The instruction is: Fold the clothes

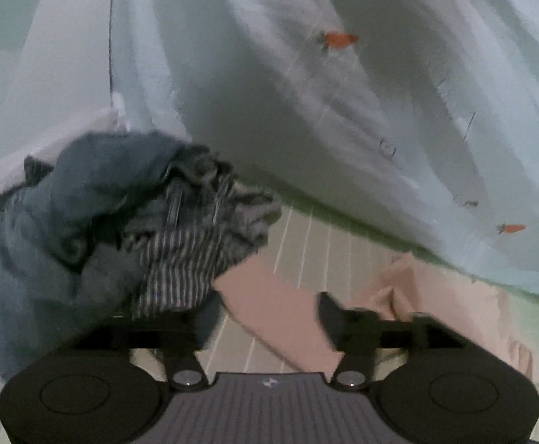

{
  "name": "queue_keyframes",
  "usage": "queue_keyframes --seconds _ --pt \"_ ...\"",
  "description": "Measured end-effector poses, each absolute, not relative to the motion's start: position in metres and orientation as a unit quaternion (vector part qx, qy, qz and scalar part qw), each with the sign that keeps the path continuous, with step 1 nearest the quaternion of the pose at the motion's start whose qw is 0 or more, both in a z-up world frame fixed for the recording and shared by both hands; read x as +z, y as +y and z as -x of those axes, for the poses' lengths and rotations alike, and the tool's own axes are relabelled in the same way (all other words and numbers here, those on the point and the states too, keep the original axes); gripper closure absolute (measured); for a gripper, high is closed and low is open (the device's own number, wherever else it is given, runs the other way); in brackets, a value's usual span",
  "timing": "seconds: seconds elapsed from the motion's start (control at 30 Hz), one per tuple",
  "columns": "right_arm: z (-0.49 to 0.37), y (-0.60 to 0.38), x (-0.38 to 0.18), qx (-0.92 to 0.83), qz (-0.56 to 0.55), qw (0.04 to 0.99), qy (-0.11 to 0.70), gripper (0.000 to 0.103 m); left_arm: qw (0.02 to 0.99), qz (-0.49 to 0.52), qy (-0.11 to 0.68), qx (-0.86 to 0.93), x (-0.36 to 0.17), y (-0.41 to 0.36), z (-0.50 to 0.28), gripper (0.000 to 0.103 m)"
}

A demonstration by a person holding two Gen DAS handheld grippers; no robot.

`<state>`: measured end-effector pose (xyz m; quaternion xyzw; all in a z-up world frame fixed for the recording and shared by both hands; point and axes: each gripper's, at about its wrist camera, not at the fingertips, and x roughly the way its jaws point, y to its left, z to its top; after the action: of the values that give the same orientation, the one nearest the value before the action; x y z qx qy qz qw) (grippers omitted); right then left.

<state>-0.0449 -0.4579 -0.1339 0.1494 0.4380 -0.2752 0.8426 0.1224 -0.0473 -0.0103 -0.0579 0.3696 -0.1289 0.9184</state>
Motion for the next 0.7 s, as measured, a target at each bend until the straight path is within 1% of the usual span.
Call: queue_keyframes --seconds 0.03,0.1,0.37,0.6,0.7 --pt "0.045 -0.458 -0.134 -0.275 -0.149 0.843 0.438 0.0 0.917 0.054 0.374 -0.128 -0.015 -0.048 -0.124 0.024" --pt "0.045 -0.457 -0.134 -0.274 -0.148 0.844 0.437 0.0 0.913 0.05 0.385 -0.123 -0.023 -0.046 -0.13 0.019" --pt "0.04 -0.452 -0.135 -0.306 -0.158 0.838 0.423 0.0 0.887 0.062 0.438 -0.131 -0.062 -0.057 -0.19 0.019" --pt "0.033 -0.453 -0.135 -0.333 -0.174 0.825 0.422 0.0 0.86 0.083 0.492 -0.109 -0.11 -0.064 -0.248 0.02" --pt "0.032 -0.453 -0.135 -0.338 -0.175 0.824 0.42 0.0 0.859 0.086 0.491 -0.116 -0.121 -0.065 -0.261 0.023"
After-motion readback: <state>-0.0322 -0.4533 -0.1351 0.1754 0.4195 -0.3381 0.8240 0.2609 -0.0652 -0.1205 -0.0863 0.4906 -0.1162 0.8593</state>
